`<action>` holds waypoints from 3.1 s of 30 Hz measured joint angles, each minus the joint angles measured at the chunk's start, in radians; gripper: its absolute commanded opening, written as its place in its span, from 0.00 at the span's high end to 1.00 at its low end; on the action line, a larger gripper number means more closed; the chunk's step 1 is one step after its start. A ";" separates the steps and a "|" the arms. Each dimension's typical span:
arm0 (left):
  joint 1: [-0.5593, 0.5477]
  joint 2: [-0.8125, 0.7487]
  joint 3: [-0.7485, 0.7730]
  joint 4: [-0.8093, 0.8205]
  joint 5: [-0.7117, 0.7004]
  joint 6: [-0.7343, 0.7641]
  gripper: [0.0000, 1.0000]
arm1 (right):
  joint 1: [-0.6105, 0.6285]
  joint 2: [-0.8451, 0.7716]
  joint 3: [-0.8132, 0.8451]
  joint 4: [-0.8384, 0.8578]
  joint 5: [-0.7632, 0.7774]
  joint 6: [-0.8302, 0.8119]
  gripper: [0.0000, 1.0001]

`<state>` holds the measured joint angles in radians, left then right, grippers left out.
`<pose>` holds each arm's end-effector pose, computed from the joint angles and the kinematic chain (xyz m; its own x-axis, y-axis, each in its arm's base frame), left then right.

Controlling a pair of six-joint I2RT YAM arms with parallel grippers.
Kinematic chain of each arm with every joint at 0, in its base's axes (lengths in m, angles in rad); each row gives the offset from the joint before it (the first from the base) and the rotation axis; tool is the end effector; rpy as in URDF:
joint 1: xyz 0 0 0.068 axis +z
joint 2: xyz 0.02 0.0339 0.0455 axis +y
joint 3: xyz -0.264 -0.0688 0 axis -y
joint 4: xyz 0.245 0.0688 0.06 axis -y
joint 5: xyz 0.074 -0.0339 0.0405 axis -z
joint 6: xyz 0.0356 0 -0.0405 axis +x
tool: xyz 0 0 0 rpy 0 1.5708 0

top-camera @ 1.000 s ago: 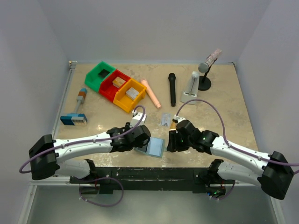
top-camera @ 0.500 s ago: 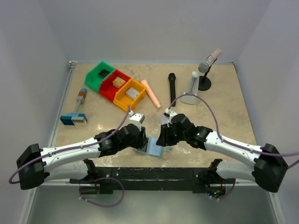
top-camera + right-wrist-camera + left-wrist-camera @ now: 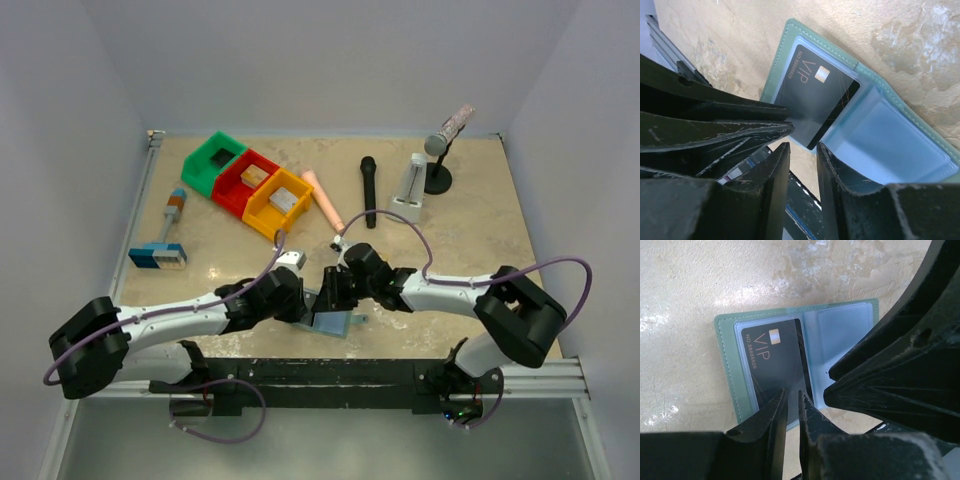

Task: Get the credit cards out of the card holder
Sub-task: Remove the credit card from the card holder.

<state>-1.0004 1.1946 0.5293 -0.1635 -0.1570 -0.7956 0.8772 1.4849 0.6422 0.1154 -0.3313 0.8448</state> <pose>0.1270 -0.1877 0.1745 -0.8316 -0.0103 -0.5553 0.2576 0.8786 -0.4020 0.1737 0.2270 0.1620 -0.9421 -0.0270 -0.3342 -0.2680 0.6596 0.7022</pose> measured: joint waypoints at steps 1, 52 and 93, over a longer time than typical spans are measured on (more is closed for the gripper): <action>0.000 0.005 0.000 0.000 -0.001 -0.003 0.83 | 0.000 0.002 0.000 0.006 -0.001 0.003 0.65; 0.003 0.010 -0.051 -0.051 -0.088 -0.084 0.80 | 0.000 0.145 -0.029 0.197 0.044 0.113 0.61; 0.006 -0.005 -0.046 -0.106 -0.150 -0.084 0.87 | -0.015 0.267 -0.184 0.704 -0.029 0.233 0.57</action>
<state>-0.9939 1.1896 0.4831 -0.2699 -0.3065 -0.8795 0.8619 1.7519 0.4583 0.8192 -0.3607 1.0779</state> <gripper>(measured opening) 0.140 0.429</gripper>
